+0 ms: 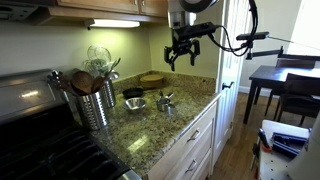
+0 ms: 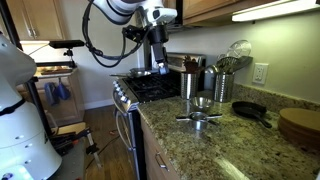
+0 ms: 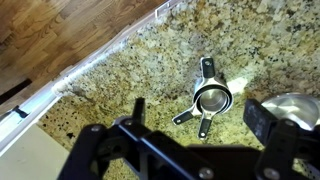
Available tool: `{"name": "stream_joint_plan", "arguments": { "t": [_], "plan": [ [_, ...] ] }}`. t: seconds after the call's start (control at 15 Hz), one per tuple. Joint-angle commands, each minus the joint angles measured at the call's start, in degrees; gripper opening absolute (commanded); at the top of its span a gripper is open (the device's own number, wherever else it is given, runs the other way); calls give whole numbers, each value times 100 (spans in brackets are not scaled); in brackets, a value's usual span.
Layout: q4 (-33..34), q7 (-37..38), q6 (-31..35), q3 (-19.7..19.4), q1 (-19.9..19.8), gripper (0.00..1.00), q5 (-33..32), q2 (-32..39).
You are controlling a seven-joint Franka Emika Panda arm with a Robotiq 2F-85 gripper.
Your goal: Separate the measuring cups
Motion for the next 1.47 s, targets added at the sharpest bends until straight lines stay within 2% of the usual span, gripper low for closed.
{"name": "stream_joint_plan", "arguments": {
  "t": [0.0,0.27,0.73,1.0,1.4],
  "plan": [
    [20,19,-22,-82,86,100,-29,3],
    [95,167,325,-156,17,100,-44,391],
    [469,244,1184,-546,-27,100,-197,1373],
    [962,284,1745,-781,81,100,-207,2093],
    [1858,354,1997,-1142,410,100,-391,3112]
  ]
}}
